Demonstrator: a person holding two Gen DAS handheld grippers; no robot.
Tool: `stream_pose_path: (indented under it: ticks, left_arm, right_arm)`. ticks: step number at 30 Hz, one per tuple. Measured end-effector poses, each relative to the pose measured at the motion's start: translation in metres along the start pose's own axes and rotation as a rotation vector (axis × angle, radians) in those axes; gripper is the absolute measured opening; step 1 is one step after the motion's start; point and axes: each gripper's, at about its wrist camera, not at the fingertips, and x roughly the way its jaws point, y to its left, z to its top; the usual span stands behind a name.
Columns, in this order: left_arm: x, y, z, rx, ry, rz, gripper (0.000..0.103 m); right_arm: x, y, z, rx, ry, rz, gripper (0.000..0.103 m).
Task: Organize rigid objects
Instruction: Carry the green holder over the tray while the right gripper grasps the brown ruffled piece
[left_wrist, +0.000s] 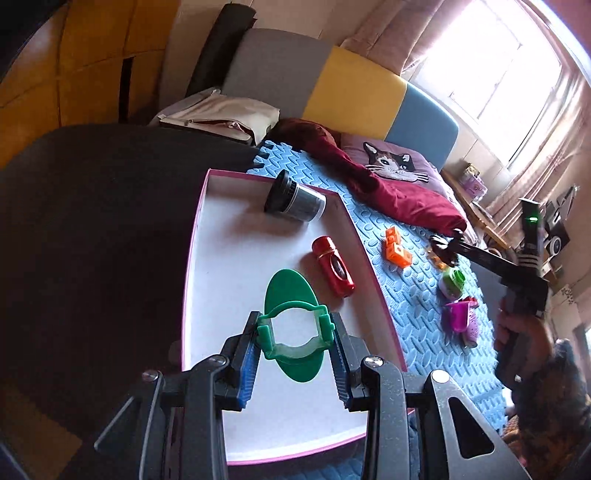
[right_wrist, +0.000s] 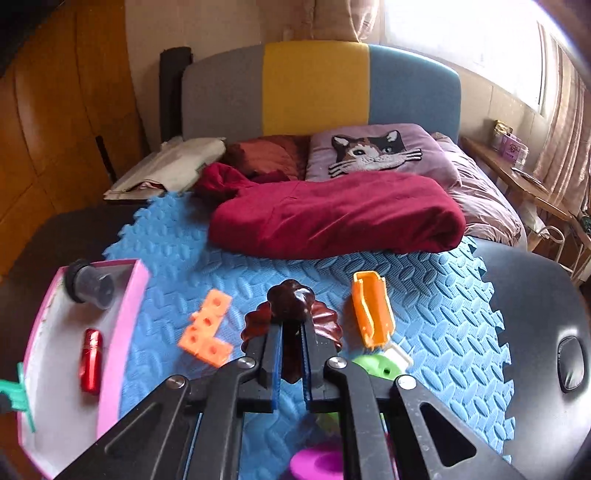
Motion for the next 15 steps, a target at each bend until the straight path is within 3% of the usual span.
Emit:
stream_pose_path:
  ticks: [7, 15]
  left_arm:
    - [-0.005, 0.001, -0.009, 0.000, -0.002, 0.009, 0.035]
    - [-0.015, 0.000, -0.021, 0.028, -0.024, 0.068, 0.035]
  right_arm:
    - [-0.041, 0.024, -0.040, -0.035, -0.004, 0.130, 0.007]
    - [-0.044, 0.049, -0.091, -0.107, 0.044, 0.125, 0.007]
